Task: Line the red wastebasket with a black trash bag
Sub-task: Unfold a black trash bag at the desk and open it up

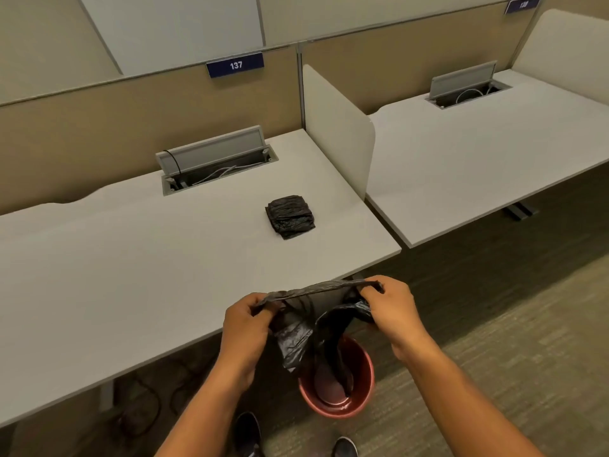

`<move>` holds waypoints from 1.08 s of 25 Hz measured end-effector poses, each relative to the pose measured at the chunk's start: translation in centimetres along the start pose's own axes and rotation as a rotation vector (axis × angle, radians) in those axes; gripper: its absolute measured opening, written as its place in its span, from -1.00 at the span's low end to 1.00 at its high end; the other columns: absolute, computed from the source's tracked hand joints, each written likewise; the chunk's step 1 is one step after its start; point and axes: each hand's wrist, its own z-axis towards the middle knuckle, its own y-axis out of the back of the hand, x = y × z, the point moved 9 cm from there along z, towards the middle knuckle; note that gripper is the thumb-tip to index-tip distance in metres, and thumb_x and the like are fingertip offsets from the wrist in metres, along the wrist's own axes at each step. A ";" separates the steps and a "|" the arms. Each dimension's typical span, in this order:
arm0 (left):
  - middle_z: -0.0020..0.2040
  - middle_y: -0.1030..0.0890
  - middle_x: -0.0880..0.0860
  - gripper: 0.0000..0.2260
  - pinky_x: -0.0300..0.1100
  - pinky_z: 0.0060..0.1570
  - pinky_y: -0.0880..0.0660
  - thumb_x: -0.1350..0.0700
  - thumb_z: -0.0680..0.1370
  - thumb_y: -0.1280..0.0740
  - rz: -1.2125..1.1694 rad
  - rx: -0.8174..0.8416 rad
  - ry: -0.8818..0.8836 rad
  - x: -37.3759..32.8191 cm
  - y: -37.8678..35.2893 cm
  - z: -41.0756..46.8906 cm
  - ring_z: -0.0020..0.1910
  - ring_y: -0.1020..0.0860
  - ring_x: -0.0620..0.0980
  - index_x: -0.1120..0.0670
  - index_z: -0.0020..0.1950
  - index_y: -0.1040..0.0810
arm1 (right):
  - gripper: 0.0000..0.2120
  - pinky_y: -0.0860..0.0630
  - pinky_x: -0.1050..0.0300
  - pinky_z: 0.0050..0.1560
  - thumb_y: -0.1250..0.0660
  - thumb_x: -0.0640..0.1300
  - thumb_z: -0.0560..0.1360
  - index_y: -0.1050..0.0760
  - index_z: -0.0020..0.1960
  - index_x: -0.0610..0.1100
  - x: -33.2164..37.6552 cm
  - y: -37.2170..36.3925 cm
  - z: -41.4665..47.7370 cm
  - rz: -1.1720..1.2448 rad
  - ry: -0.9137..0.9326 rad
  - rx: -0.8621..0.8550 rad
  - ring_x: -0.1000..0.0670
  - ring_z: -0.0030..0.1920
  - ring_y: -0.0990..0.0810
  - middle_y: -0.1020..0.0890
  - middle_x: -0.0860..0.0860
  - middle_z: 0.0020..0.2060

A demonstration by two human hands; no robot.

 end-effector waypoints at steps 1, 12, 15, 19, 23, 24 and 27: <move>-0.07 -0.81 0.04 -0.86 -0.16 -0.12 -0.64 0.23 0.65 -0.40 -0.022 -0.004 0.001 -0.2 -0.4 -0.2 -0.07 -0.75 -0.01 0.07 0.04 -0.76 | -0.83 -0.60 -0.06 -0.09 -0.30 -0.19 0.61 -0.66 -0.05 -0.16 -0.4 0.6 0.1 -0.015 0.009 -0.002 -0.19 -0.06 -0.69 -0.71 -0.21 -0.10; -0.14 -0.77 -0.05 -0.88 -0.18 -0.13 -0.64 0.13 0.61 -0.44 0.371 0.180 -0.178 -2.9 -4.0 0.1 -0.13 -0.73 -0.11 -0.04 -0.06 -0.77 | -0.35 -0.18 -0.09 0.55 -0.37 0.35 0.44 -0.43 0.47 0.15 5.6 -4.7 -3.6 -0.721 0.586 0.189 0.12 0.50 -0.38 -0.49 0.17 0.46; -0.15 -0.74 -0.10 -0.85 -0.27 -0.14 -0.58 0.18 0.57 -0.44 0.490 0.194 -0.265 -4.2 -3.2 0.9 -0.14 -0.69 -0.15 -0.06 -0.08 -0.74 | -0.70 -0.38 -0.10 0.33 -0.33 0.12 0.54 -0.60 0.25 0.13 7.1 -8.0 -3.4 -1.026 0.574 0.224 -0.01 0.22 -0.61 -0.69 0.10 0.11; -0.07 -0.65 -0.13 -0.93 -0.19 -0.08 -0.56 0.08 0.55 -0.46 0.766 0.206 -0.343 -3.9 -1.0 2.0 -0.08 -0.60 -0.14 -0.10 -0.06 -0.62 | -0.69 -0.59 0.00 0.16 -0.28 -0.17 0.54 -0.66 0.20 0.04 7.9 -8.4 -2.7 -0.859 0.466 0.205 0.00 0.09 -0.66 -0.73 0.06 0.08; -0.12 -0.64 -0.11 -0.83 -0.10 -0.08 -0.60 0.11 0.56 -0.42 0.857 0.230 -0.262 -0.5 1.6 3.4 -0.12 -0.61 -0.09 -0.16 -0.11 -0.51 | -0.68 -0.62 -0.04 0.17 -0.26 -0.19 0.54 -0.66 0.21 0.02 7.7 -8.6 -2.7 -0.782 0.434 0.173 0.00 0.10 -0.67 -0.74 0.06 0.10; -0.11 -0.65 -0.10 -0.83 -0.08 -0.05 -0.62 0.11 0.57 -0.41 0.857 0.223 -0.241 0.4 2.4 3.7 -0.12 -0.61 -0.09 -0.16 -0.11 -0.52 | -0.68 -0.62 -0.04 0.16 -0.27 -0.20 0.55 -0.67 0.21 0.00 7.5 -8.3 -2.6 -0.755 0.423 0.145 0.01 0.10 -0.67 -0.74 0.05 0.10; -0.05 -0.68 -0.05 -0.85 -0.13 -0.02 -0.61 0.16 0.63 -0.38 0.760 0.160 -0.199 1.9 4.4 4.0 -0.10 -0.60 -0.15 -0.10 -0.05 -0.60 | -0.70 -0.64 0.01 0.11 -0.29 -0.23 0.56 -0.68 0.19 -0.01 6.6 -6.8 -2.6 -0.674 0.362 0.063 0.04 0.04 -0.67 -0.74 0.06 0.03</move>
